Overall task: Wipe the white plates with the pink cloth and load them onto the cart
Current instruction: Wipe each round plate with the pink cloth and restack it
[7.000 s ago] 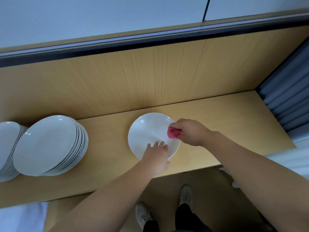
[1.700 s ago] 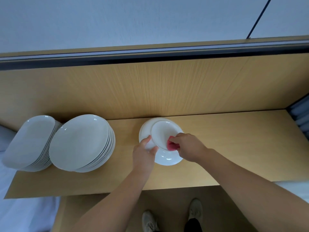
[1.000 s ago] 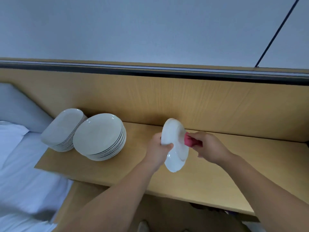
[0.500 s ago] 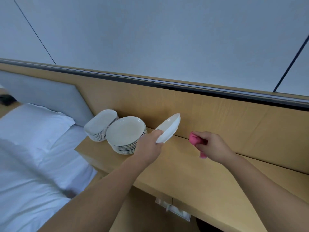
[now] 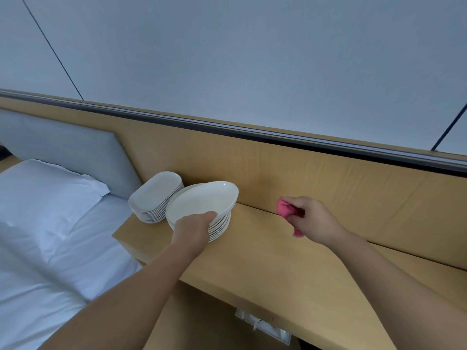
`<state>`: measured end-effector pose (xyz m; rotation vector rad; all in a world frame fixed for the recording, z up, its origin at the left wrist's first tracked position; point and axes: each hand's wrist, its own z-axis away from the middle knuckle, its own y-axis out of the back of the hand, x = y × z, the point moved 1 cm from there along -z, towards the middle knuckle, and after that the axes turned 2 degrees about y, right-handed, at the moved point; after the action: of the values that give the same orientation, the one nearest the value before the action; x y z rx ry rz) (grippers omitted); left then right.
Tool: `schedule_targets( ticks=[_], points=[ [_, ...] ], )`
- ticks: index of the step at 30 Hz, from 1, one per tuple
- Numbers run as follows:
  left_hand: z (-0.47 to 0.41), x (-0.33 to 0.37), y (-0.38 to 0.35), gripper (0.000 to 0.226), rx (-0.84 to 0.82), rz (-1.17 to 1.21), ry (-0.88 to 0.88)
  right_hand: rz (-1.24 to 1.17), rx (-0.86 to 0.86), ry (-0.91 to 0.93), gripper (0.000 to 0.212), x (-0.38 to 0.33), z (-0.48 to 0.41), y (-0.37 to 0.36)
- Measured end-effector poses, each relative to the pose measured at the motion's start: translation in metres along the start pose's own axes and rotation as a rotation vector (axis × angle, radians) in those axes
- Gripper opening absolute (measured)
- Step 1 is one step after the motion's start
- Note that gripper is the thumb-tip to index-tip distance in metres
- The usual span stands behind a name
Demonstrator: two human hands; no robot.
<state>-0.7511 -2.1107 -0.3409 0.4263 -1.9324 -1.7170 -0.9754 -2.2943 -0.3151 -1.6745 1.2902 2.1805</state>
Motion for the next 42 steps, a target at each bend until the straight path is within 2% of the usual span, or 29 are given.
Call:
schedule_targets(
  ticks=[5,8,12,15,17,22,24,31,36,39,42],
  points=[
    [-0.022,-0.041,-0.018,0.054,-0.167,-0.022,-0.034,0.036,0.026,-0.031,0.047,-0.016,-0.021,-0.031],
    [-0.034,-0.059,-0.03,0.047,-0.217,0.047,-0.043,0.049,0.062,-0.081,0.047,-0.023,-0.031,-0.05],
    [-0.042,-0.081,-0.045,0.03,-0.244,-0.061,-0.202,0.041,0.11,-0.143,0.047,-0.025,-0.041,-0.074],
    [-0.044,-0.099,-0.051,0.042,-0.317,-0.03,-0.343,0.039,0.138,-0.178,0.046,-0.028,-0.045,-0.092],
    [-0.048,-0.111,-0.05,0.049,-0.279,-0.042,-0.416,0.044,0.154,-0.2,0.046,-0.03,-0.046,-0.102],
    [-0.052,-0.116,-0.051,0.046,-0.338,-0.069,-0.537,0.033,0.182,-0.223,0.043,-0.039,-0.043,-0.118],
    [-0.055,-0.114,-0.049,0.04,-0.342,-0.013,-0.541,0.028,0.188,-0.22,0.041,-0.043,-0.041,-0.121],
    [-0.059,-0.035,-0.019,0.048,-0.298,0.262,-0.613,0.048,0.27,-0.229,0.031,-0.066,-0.019,-0.108],
    [-0.051,0.055,0.003,0.053,-0.305,0.558,-0.755,0.107,0.463,-0.285,0.029,-0.081,0.038,-0.066],
    [-0.028,0.121,0.018,0.05,-0.377,0.728,-0.873,0.161,0.601,-0.341,0.032,-0.086,0.096,-0.032],
    [0.018,0.19,0.033,0.044,-0.54,0.909,-0.956,0.219,0.754,-0.389,0.033,-0.098,0.169,0.0]
  ],
)
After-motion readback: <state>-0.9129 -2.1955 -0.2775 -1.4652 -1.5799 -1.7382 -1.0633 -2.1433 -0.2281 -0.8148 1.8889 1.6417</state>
